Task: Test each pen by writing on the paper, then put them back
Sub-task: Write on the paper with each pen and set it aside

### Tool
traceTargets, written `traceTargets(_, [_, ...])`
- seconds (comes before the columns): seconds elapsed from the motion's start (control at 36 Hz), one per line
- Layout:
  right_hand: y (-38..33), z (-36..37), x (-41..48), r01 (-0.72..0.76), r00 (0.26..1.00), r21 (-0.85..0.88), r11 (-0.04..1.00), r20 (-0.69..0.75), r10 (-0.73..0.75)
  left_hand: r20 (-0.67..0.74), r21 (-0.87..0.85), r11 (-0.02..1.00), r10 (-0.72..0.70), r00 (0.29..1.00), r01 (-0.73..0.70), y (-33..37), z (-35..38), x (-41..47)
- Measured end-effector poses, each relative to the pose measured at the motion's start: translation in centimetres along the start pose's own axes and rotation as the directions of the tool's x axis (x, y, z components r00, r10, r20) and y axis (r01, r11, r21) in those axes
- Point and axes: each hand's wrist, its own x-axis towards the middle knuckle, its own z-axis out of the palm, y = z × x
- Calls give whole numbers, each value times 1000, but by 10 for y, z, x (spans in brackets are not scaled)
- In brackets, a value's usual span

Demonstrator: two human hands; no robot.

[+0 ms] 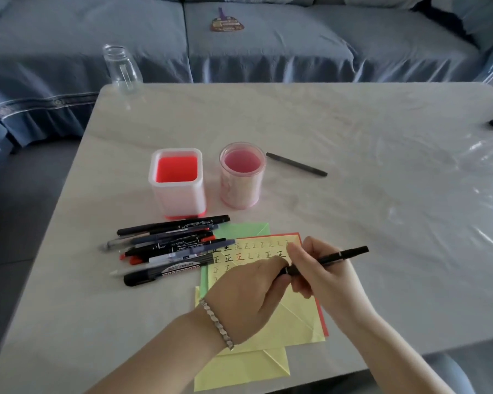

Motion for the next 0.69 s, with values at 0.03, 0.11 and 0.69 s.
traceTargets(0.03, [2, 2, -1, 11, 1000, 12, 1000, 9, -11, -4, 6, 1000, 11, 1000, -11, 0, -1, -2])
traceTargets(0.11, [10, 2, -4, 42, 996, 28, 999, 79, -44, -31, 15, 998, 57, 998, -56, -1, -2, -8])
traceTargets(0.69, [50, -44, 9, 44, 966, 70, 997, -257, -25, -127, 511, 851, -66, 990, 122, -25, 45, -15])
